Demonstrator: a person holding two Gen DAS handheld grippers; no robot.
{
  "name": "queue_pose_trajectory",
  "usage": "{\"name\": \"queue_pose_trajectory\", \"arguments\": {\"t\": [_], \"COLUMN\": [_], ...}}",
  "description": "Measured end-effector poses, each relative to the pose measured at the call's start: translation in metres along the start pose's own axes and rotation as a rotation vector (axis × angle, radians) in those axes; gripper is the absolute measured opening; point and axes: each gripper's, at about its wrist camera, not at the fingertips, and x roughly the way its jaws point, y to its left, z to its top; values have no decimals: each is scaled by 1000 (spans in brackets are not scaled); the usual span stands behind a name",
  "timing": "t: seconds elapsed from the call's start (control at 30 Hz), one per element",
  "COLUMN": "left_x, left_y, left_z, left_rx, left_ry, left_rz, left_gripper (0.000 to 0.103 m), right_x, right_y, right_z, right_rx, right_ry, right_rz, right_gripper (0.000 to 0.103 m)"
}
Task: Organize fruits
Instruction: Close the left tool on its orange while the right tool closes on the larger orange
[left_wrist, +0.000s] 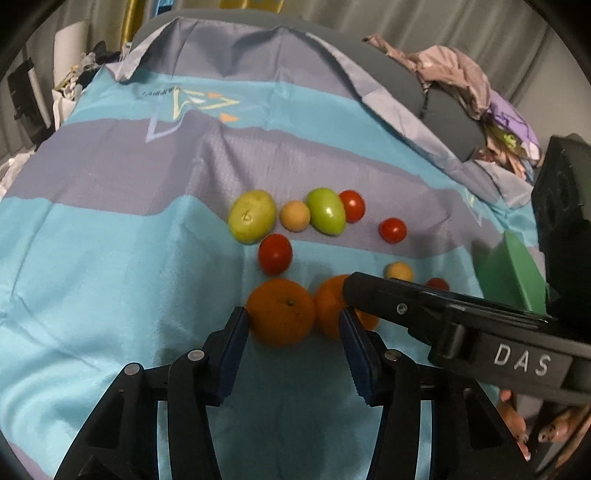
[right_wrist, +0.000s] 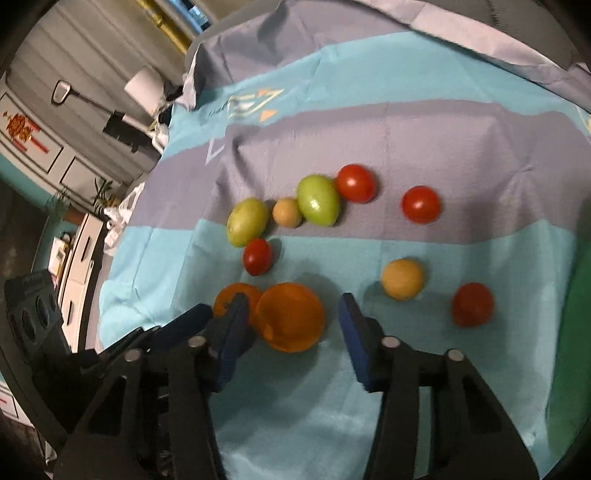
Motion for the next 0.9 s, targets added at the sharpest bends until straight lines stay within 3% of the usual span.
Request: {"name": "queue_pose_trajectory", "arguments": {"t": [0.33,0.7,0.9], "left_x": [3,3,3], "left_y": [9,14,13], "left_z": [4,3,3], "left_rx": [-35,-42,-44], "left_ry": [15,22,20], "left_rz": [-24,15,17], "left_gripper": [52,52,52], "right_x": [7,13,12], "right_y": [-8,-4,0], "right_z": [7,5,6], "right_rx": [50,23,-5], "right_ry": [32,53,26], "right_rz": [30,0,-52], "right_gripper": [46,47,57]}}
